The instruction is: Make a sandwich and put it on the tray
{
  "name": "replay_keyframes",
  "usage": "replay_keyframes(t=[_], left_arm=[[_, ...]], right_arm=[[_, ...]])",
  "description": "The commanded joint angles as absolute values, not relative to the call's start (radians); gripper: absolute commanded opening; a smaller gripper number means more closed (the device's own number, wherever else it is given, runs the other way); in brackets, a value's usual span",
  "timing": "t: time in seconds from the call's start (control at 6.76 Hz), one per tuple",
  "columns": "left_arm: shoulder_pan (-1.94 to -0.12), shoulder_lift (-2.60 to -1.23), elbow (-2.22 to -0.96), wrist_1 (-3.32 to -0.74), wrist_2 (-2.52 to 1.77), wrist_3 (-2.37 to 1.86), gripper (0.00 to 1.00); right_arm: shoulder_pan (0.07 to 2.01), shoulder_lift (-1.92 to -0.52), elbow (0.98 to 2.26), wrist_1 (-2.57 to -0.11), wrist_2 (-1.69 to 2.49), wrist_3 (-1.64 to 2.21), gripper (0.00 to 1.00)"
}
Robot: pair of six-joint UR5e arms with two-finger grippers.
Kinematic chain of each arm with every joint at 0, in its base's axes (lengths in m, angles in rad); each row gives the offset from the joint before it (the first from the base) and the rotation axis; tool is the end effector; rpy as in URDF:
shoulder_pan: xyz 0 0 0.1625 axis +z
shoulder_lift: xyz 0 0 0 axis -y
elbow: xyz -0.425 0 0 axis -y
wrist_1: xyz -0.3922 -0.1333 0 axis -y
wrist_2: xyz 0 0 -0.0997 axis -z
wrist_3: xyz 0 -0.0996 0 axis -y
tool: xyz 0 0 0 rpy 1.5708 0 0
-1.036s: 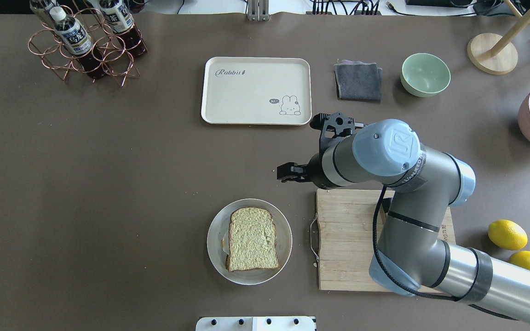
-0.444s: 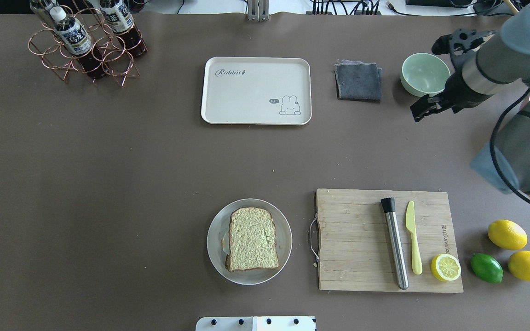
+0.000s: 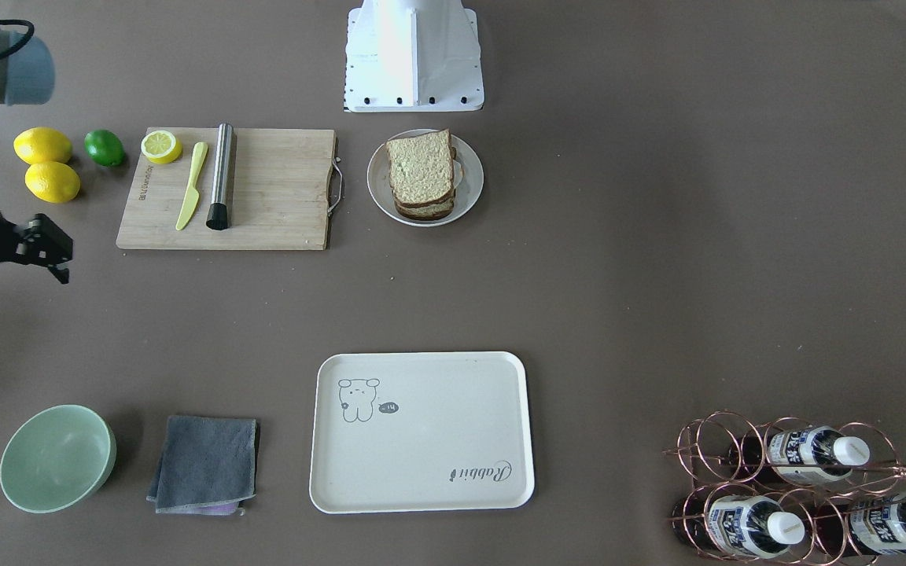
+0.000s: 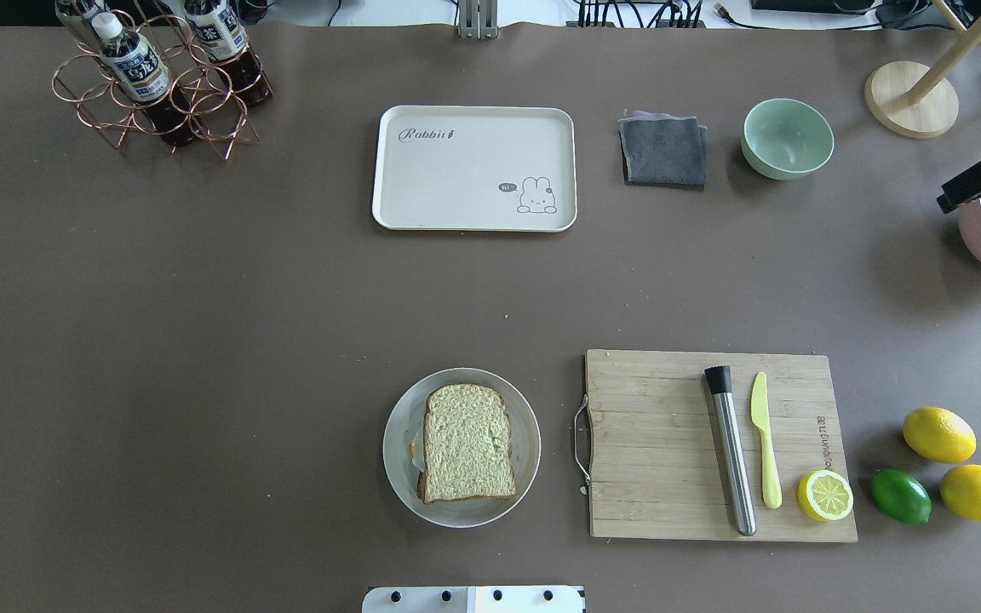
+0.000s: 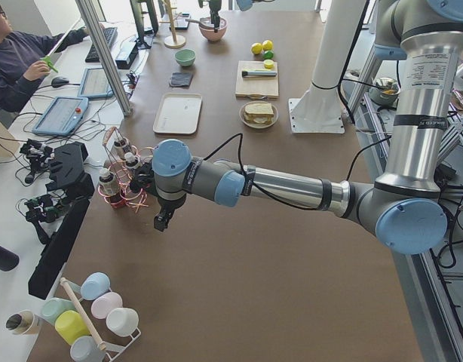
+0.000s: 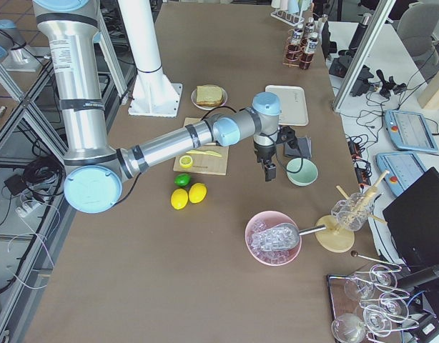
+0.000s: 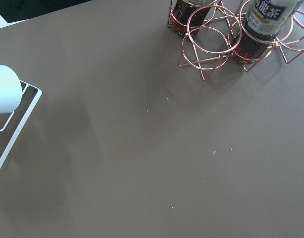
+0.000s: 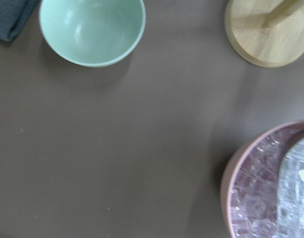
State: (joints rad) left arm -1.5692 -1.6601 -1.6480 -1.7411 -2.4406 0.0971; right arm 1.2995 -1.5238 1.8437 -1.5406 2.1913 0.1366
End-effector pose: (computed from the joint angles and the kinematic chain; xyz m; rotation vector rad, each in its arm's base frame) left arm -0.0563 -0.5401 0.5485 0.3566 0.8467 0.2381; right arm -0.0650 -0.5151 0.5056 0.2078 -0.6713 -0.2377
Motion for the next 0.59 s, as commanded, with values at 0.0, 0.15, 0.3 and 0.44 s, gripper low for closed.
replay_keyframes(t=[0.0, 0.15, 0.3, 0.44], left_arm=[[-1.569, -1.658, -1.647, -1.74, -2.441, 0.097, 0.99], [-1.569, -1.654, -1.646, -1.74, -2.441, 0.097, 0.99], [-1.571, -1.652, -1.64, -1.741, -2.439, 0.1, 0.99], [-1.571, -1.626, -1.64, -1.74, -2.433, 0.103, 0.99]], right_arm=[[1.407, -1.674, 1.836, -1.563, 2.198, 0.057, 1.0], [1.455, -1.696, 1.804, -1.563, 2.207, 0.057, 1.0], [1.465, -1.722, 1.796, -1.556, 2.207, 0.058, 1.0], [1.466, -1.727, 1.795, -1.555, 2.2, 0.06, 1.0]])
